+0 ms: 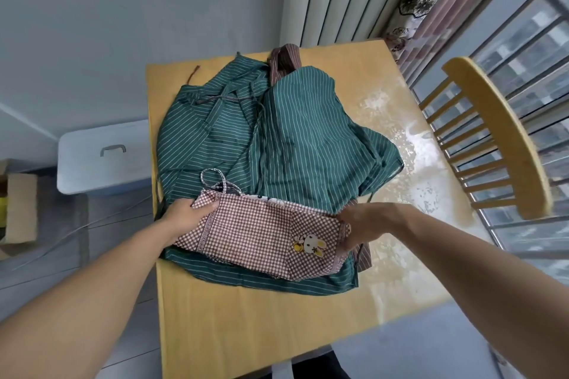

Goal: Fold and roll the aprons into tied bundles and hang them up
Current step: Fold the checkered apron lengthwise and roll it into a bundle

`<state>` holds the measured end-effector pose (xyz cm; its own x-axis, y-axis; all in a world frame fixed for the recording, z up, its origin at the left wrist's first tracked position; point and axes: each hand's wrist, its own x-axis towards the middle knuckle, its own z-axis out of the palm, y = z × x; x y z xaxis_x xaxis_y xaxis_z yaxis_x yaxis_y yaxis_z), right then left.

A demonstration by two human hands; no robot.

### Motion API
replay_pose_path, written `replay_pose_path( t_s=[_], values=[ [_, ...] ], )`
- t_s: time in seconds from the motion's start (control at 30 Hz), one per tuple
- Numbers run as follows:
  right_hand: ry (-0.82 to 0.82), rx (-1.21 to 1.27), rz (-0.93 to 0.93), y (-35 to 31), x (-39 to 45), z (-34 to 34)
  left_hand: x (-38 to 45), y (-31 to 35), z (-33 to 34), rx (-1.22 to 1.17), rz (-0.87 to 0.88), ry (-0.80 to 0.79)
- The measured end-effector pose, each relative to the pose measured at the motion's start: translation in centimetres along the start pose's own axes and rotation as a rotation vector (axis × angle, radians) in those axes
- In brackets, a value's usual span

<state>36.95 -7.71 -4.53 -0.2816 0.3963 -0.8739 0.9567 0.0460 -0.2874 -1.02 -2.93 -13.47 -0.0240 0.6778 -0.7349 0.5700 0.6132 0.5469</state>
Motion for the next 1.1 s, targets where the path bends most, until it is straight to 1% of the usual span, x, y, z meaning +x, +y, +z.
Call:
replay_pose_path(
  t_s=[0.07, 0.17, 0.23, 0.27, 0.3, 0.37, 0.4, 0.43, 0.47, 0.57, 0.6, 0.7, 0.77, 0.87, 0.97, 1.0, 1.1],
  values=[
    [0.068, 0.033, 0.032, 1.4, -0.5, -0.5, -0.1, -0.4, 0.3, -0.017, 0.031, 0.018],
    [0.185, 0.285, 0.08, 3.9, -1.0, -1.1, -0.2, 0.0, 1.5, -0.043, 0.038, 0.063],
    [0.296, 0.372, 0.12, 5.7, -1.2, -1.0, -0.7, 0.8, 2.9, -0.074, 0.024, 0.064],
    [0.38, 0.414, 0.149, 6.7, -1.2, -0.6, -1.0, 1.2, 3.6, -0.115, 0.005, 0.066],
    [0.479, 0.516, 0.182, 7.6, -0.9, 0.1, -1.0, 1.3, 4.3, -0.166, -0.004, 0.08],
    [0.64, 0.934, 0.224, 9.0, -0.3, 1.9, -1.0, 1.3, 5.5, -0.232, -0.015, 0.13],
    [0.659, 1.126, 0.221, 9.1, -0.1, 2.8, -1.3, 1.5, 5.9, -0.221, -0.016, 0.165],
    [0.654, 1.251, 0.225, 9.1, 0.0, 3.6, -1.3, 1.6, 6.2, -0.192, -0.014, 0.19],
    [0.614, 1.306, 0.237, 9.0, 0.3, 4.6, -1.5, 1.8, 6.3, -0.152, -0.015, 0.2],
    [0.483, 1.297, 0.255, 8.9, 1.0, 7.3, -1.7, 2.1, 6.6, -0.044, -0.01, 0.139],
    [0.475, 1.287, 0.243, 8.8, 1.2, 7.9, -2.0, 2.3, 6.6, -0.023, -0.005, 0.113],
    [0.541, 1.326, 0.202, 9.2, 1.5, 8.3, -1.9, 2.3, 6.5, 0.049, 0.029, 0.055],
    [0.588, 1.359, 0.184, 9.8, 1.1, 8.1, -1.9, 2.4, 6.7, 0.044, 0.066, -0.006],
    [0.666, 1.209, 0.228, 10.5, -0.5, 7.7, -2.4, 2.8, 7.5, 0.072, 0.065, -0.106],
    [0.698, 1.101, 0.329, 11.7, -1.0, 8.0, -3.0, 2.8, 8.8, 0.031, 0.0, -0.185],
    [0.671, 1.107, 0.351, 12.0, -1.0, 8.2, -2.8, 2.6, 9.2, 0.011, -0.005, -0.186],
    [0.493, 1.233, 0.328, 12.3, -1.2, 9.3, -3.2, 2.3, 9.5, -0.048, 0.008, -0.125]
  ],
)
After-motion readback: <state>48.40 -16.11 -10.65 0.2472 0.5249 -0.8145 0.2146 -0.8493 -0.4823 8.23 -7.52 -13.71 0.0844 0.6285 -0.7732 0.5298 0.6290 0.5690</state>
